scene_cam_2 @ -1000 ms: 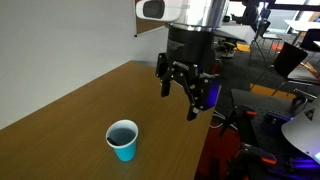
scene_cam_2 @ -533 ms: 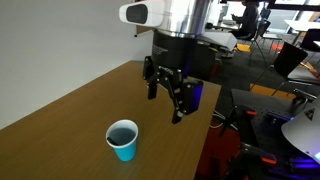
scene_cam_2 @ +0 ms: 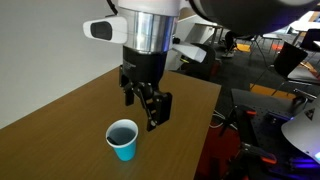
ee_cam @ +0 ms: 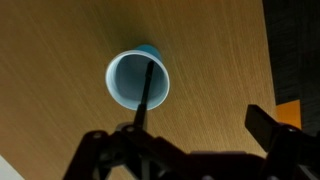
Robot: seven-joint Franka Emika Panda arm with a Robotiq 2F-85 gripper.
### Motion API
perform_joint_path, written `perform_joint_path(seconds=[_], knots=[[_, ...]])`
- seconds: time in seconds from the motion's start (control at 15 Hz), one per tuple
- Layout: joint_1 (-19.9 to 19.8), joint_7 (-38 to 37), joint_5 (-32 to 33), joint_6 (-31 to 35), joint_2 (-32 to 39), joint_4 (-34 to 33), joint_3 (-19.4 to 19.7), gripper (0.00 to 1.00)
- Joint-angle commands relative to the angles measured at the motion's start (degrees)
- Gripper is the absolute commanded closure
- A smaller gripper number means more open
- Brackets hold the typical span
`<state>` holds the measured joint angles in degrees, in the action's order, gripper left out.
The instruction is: Place the pen on the table
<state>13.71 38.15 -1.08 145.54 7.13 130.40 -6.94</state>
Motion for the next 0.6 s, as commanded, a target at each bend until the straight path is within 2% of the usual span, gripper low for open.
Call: perform_joint_path(seconds=[0.0, 0.13, 0.53], knots=[[-2.0, -2.6, 6.7, 0.6, 5.6, -5.0, -0.9, 0.00], [-2.7, -2.5, 8.8, 0.2, 8.3, -7.1, -1.0, 0.00], [-5.6, 0.4, 6.1, -0.1, 14.2, -11.6, -4.4, 0.00]])
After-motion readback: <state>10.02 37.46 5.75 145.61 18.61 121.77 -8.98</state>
